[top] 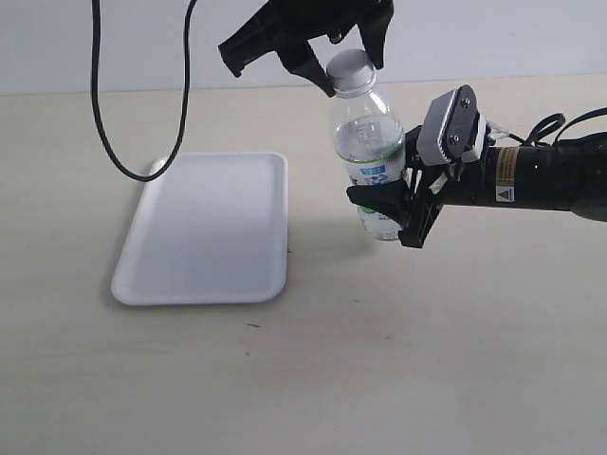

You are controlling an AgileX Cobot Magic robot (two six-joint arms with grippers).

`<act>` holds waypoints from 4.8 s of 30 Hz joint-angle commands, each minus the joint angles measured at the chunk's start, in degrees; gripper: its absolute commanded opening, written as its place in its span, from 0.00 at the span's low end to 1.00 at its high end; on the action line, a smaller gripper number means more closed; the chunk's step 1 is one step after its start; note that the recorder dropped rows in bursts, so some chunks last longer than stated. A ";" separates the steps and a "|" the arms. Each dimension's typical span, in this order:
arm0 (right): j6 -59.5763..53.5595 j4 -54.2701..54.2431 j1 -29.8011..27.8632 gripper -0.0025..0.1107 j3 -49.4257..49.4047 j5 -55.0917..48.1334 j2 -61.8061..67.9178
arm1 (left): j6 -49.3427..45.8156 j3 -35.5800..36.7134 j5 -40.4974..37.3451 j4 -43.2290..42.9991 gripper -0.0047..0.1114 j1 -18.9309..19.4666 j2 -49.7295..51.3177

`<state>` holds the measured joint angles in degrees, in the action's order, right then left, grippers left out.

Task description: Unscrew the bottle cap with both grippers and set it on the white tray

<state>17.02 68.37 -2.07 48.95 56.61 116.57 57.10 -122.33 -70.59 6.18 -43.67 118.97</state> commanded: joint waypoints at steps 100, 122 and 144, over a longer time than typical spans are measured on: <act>4.08 1.17 0.11 0.02 0.05 1.76 -0.51 | -99.77 5.53 5.86 18.46 0.65 8.25 0.09; 3.97 1.17 0.11 0.02 0.05 1.76 -0.51 | -89.57 5.53 3.25 18.04 0.04 8.25 0.09; 3.73 0.95 0.11 0.02 0.05 3.26 -0.51 | -43.45 -1.01 0.62 4.94 0.04 2.35 0.09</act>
<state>21.38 70.58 -2.07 48.95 57.14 116.66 7.58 -121.16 -69.98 12.54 -40.41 119.19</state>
